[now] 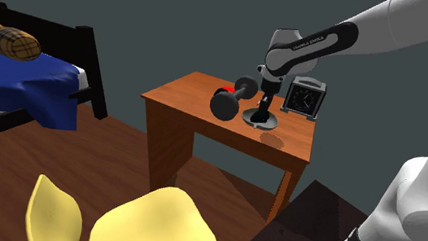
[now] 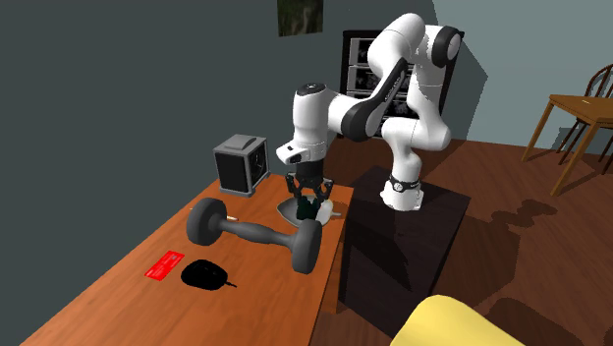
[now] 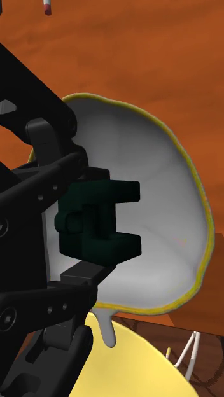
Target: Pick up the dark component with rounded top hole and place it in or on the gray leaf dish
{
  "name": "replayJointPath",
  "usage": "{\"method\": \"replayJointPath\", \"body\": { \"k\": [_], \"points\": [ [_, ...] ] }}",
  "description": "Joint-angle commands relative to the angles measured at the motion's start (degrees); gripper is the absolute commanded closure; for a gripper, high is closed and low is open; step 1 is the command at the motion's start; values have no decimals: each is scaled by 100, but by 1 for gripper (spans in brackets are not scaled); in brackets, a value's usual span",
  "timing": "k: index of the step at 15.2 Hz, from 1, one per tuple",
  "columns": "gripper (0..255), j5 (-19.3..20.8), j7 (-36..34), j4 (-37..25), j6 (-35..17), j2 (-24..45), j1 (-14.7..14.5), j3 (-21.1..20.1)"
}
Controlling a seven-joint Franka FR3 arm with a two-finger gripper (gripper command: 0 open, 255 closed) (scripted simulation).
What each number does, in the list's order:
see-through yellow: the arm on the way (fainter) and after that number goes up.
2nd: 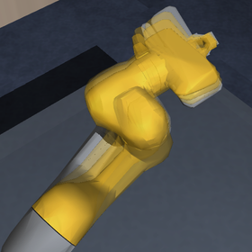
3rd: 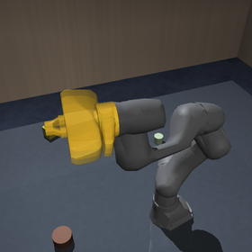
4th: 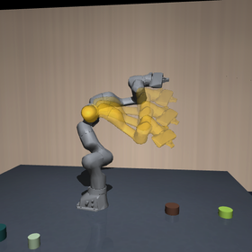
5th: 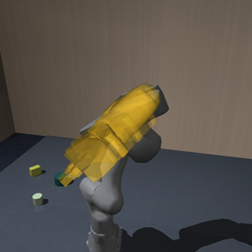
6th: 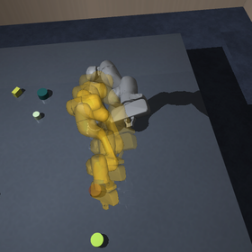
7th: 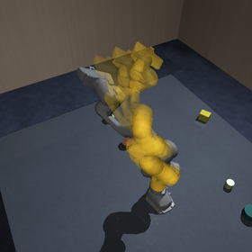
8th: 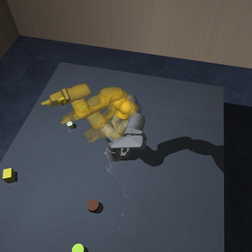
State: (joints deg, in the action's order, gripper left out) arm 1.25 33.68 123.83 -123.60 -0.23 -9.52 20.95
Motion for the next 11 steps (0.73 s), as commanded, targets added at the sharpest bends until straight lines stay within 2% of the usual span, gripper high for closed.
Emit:
{"method": "replayJointPath", "body": {
  "k": [1,2,3,8,11],
  "points": [
    [255,-1,0,0,-3,1,0,0],
    [255,-1,0,0,-3,1,0,0],
    [0,-1,0,0,-3,1,0,0],
    [0,-1,0,0,-2,1,0,0],
    [0,88,-67,-342,565,-238,-15,-19]
  ]
}}
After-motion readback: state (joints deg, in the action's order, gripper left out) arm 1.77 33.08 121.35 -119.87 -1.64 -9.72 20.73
